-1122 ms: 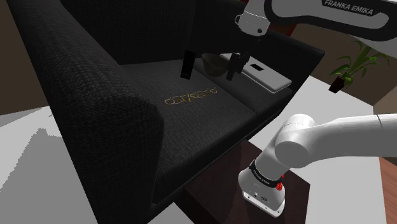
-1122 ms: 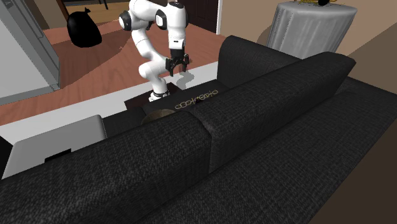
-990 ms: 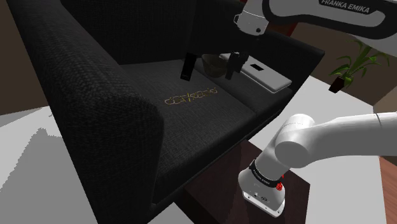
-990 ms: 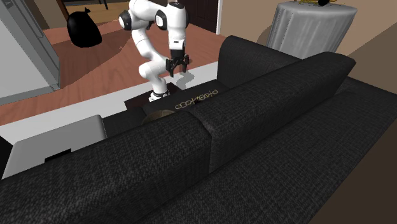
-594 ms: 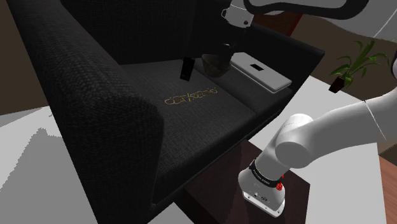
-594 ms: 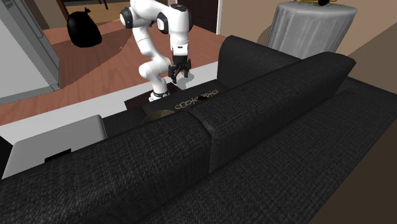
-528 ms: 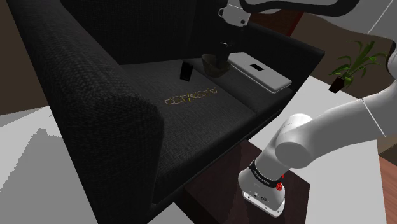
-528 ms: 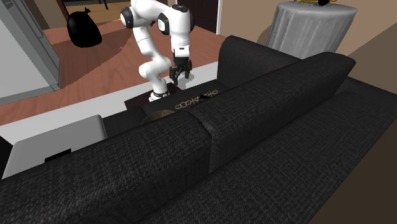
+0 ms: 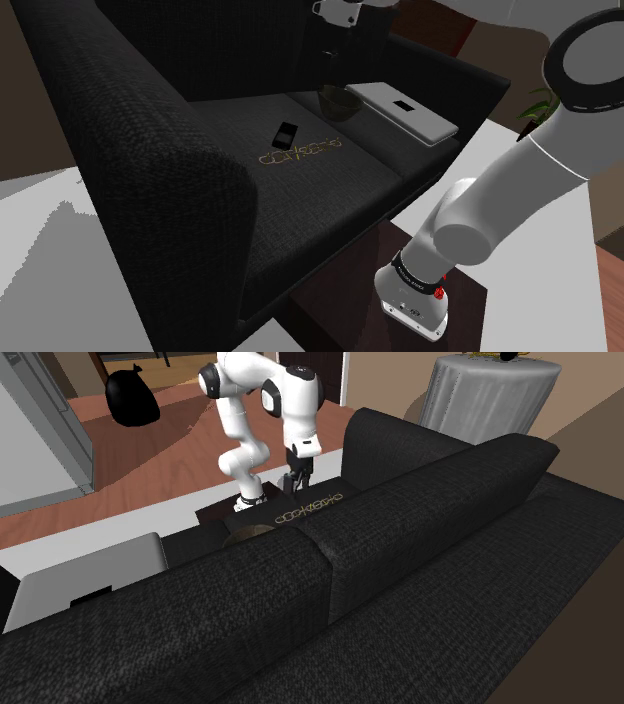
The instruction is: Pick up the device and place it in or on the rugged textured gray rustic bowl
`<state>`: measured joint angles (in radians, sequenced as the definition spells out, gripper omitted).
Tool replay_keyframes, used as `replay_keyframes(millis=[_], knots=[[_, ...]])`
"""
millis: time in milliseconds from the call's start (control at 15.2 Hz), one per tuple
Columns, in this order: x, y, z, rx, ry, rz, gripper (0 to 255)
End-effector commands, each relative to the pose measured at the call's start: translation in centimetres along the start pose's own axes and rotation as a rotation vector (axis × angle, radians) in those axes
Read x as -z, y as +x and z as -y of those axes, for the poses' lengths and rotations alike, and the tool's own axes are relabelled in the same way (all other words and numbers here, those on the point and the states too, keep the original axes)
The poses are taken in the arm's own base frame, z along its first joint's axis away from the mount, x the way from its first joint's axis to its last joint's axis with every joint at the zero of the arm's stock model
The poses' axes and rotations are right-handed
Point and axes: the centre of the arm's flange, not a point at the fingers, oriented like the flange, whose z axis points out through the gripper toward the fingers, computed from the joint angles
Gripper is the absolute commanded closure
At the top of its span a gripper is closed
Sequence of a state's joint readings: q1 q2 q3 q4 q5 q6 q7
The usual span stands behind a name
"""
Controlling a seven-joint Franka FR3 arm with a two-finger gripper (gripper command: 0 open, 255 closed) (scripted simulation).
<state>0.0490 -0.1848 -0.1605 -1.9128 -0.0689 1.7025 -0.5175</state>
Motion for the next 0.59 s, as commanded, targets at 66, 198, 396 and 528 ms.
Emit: replay_keyframes(millis=[66,198,396,528], knots=[[-0.4,3.5,-2.3,0.074,0.007,0.003,0],[-0.4,5.3,-3.3,0.11,0.011,0.004,0],[-2.0,5.3,-3.2,0.11,0.011,0.004,0],[-3.1,5.3,-3.2,0.11,0.011,0.004,0]])
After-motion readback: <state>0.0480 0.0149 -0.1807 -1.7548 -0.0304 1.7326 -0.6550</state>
